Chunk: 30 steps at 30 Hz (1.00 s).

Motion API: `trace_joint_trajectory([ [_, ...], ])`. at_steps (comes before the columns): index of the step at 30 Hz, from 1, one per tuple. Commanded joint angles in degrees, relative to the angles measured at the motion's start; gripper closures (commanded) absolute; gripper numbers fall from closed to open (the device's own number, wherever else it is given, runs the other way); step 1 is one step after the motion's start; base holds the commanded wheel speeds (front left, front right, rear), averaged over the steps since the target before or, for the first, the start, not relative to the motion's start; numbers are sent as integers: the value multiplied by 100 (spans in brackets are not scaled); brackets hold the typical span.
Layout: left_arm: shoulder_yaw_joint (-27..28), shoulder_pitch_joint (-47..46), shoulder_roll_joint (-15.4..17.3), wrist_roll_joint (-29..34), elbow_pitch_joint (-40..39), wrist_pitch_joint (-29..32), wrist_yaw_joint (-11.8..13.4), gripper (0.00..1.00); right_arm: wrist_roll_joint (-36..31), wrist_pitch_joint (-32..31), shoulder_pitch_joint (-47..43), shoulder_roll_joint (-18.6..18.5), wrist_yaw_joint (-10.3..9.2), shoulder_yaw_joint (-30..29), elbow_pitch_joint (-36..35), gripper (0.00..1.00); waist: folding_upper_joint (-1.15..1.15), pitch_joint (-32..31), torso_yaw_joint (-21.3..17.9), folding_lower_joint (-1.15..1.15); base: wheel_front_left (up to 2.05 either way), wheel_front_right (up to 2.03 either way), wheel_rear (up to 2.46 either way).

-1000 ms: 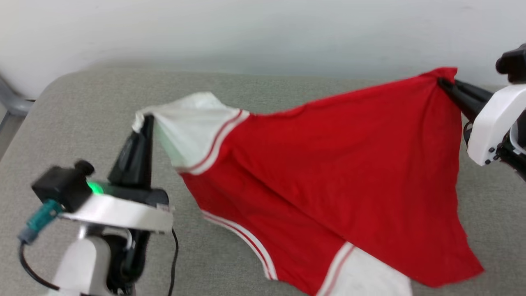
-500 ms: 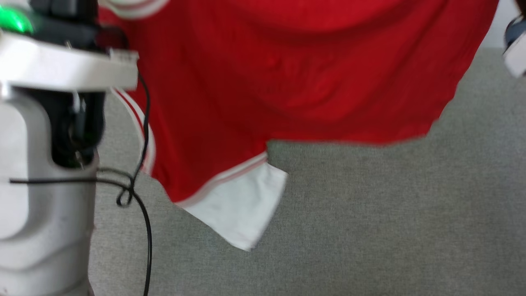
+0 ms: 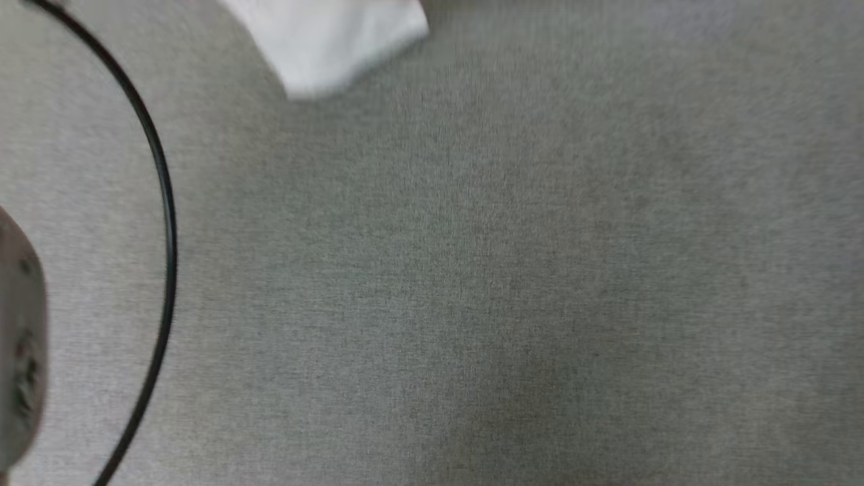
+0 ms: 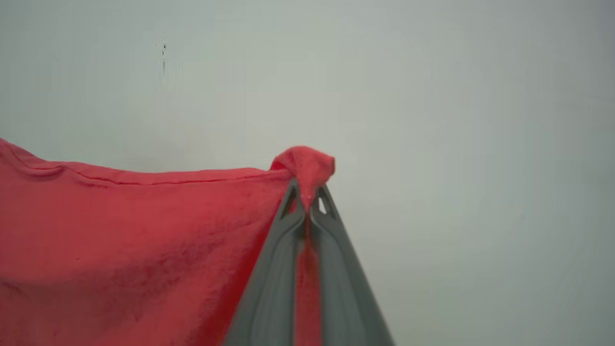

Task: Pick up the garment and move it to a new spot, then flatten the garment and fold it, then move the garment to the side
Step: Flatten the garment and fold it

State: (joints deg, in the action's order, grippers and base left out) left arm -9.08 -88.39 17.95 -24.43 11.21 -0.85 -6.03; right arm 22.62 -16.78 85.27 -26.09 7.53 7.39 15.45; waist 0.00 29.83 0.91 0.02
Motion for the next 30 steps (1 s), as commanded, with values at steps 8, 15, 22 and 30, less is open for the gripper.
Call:
trace_joint_trajectory([
  [8, -211, -1518, -32, 71, 851, -254, -84, 100, -258, 392, 1548, 43, -9, 106, 964, 100, 0, 732, 51, -2, 0, 0, 0],
  [15, -336, -1858, 46, -14, 1445, -434, -112, 100, -167, 705, 1982, -34, -9, 511, 1593, 100, 0, 1022, 99, -2, 0, 0, 0],
  [22, -531, -1075, 150, -202, 1768, -823, -127, 100, 111, 1061, 1401, -105, -9, 1172, 2032, 100, 0, 1121, 151, -2, 0, 0, 0],
  [30, -644, 557, 287, -437, 1635, -1208, -137, 100, 598, 1493, 355, -165, -9, 1684, 2165, 100, 0, 906, 142, -2, 0, 0, 0],
])
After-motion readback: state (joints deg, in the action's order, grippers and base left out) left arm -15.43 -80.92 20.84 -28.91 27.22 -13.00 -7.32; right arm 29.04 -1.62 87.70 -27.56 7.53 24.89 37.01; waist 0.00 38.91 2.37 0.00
